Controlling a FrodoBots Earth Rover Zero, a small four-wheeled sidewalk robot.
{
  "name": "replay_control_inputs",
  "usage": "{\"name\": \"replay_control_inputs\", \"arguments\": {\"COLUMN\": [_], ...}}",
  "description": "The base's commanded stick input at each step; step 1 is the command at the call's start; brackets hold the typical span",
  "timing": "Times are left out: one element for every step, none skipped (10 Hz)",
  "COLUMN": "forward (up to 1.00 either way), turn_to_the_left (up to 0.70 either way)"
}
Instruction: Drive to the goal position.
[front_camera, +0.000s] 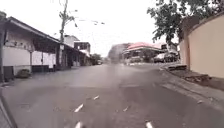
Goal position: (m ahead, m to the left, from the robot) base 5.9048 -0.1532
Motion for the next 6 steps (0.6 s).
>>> {"name": "replay_control_inputs", "arguments": {"forward": [0.70,0.70,0.70,0.70,0.70,0.70], "turn_to_the_left": [-0.01,0.00,0.00,0.00,0.00,0.00]}}
